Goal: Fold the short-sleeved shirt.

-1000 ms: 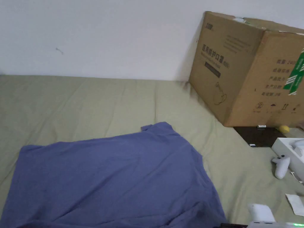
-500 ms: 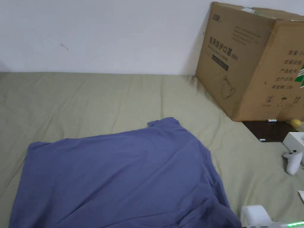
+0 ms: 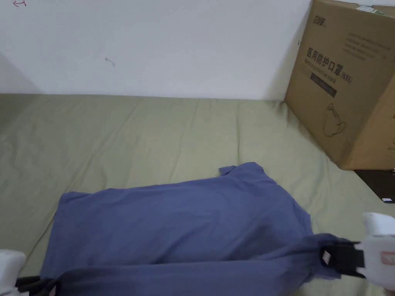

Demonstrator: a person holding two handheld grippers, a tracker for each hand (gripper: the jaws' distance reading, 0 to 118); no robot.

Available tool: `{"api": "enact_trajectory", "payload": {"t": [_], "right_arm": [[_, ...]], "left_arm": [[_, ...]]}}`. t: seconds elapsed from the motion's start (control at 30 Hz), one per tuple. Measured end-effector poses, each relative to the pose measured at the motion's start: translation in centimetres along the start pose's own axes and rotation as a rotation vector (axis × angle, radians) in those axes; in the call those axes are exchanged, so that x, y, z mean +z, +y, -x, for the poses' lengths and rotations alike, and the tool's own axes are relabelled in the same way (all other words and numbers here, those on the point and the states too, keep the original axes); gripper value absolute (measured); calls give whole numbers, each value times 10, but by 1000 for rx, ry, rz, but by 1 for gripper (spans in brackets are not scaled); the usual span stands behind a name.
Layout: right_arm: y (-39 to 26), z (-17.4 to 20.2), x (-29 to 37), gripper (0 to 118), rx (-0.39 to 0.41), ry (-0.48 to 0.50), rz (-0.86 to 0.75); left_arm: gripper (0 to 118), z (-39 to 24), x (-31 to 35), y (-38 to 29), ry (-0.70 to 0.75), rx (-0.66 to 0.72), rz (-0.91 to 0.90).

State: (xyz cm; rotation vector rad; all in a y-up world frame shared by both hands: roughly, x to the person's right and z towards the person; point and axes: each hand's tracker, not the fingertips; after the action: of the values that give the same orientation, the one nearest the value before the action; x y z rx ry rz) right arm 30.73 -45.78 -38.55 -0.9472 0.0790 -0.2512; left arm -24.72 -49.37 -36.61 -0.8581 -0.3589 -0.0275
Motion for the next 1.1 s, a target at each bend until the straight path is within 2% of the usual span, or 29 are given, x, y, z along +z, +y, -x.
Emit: {"api": "enact_trajectory", "payload": {"t": [0.17, 0.2, 0.23, 0.27, 0.3, 0.33, 0.37, 0.4, 0.47, 0.57, 0.6, 0.63, 0.67, 0.7, 0.73, 0.77, 0.8, 0.87, 0.9, 0.93, 0.97, 1.07, 1.1], "right_arm": [[58, -2, -107, 7, -37, -54, 148], [61, -2, -126, 7, -48, -72, 165], [62, -1, -138, 9, -56, -95, 153], [62, 0, -146, 23, -57, -120, 135], [60, 1, -150, 47, -65, -154, 94], [53, 2, -148, 78, -68, -167, 43], [48, 3, -144, 109, -60, -169, -10], [44, 3, -137, 117, -56, -150, -59], [32, 6, -112, 117, -42, -109, -167], [11, 14, -61, 117, -27, -65, -218], [2, 19, -39, 117, -23, -4, -221], [-10, 24, -20, 116, -12, 43, -263], [-22, 29, 0, 114, 11, 74, -315], [-36, 34, 20, 105, 31, 95, -390], [-47, 42, 39, 83, 64, 109, -430], [-56, 48, 55, 20, 91, 107, -464], [-64, 55, 66, 0, 111, 77, -484], [-73, 69, 80, 0, 103, 34, -488], [-76, 69, 84, 0, 79, 73, -485], [-78, 68, 86, 0, 55, 119, -478], [-80, 69, 87, 0, 47, 123, -476], [-81, 75, 87, 0, 48, 82, -446], [-83, 75, 87, 0, 43, 79, -432]], "left_arm": [[5, 28, -64, 28, 18, 76, 48], [11, 31, -72, 30, 27, 100, 55], [26, 34, -78, 32, 36, 103, 52], [67, 36, -83, 33, 51, 109, 54], [100, 36, -87, 32, 62, 112, 60], [118, 35, -86, 30, 68, 115, 53], [114, 35, -78, 29, 71, 100, -8], [112, 35, -74, 29, 78, 134, -40], [112, 32, -60, 24, 73, 181, -80], [112, 22, -24, 14, 35, 234, -165], [111, 15, -9, 7, 53, 235, -195], [106, 6, 8, -1, 75, 228, -239], [87, -2, 24, -9, 89, 224, -287], [62, -5, 39, -19, 101, 220, -322], [30, -11, 53, -28, 112, 219, -347], [0, -16, 64, -36, 123, 217, -361], [1, -21, 74, -43, 138, 217, -367], [1, -23, 88, -46, 138, 217, -366], [1, -20, 90, -44, 126, 224, -340], [1, -18, 88, -42, 144, 231, -293], [1, -13, 82, -35, 160, 239, -231], [1, 10, 45, -26, 96, 294, 7], [1, 15, 31, -24, 85, 322, 35]]}}
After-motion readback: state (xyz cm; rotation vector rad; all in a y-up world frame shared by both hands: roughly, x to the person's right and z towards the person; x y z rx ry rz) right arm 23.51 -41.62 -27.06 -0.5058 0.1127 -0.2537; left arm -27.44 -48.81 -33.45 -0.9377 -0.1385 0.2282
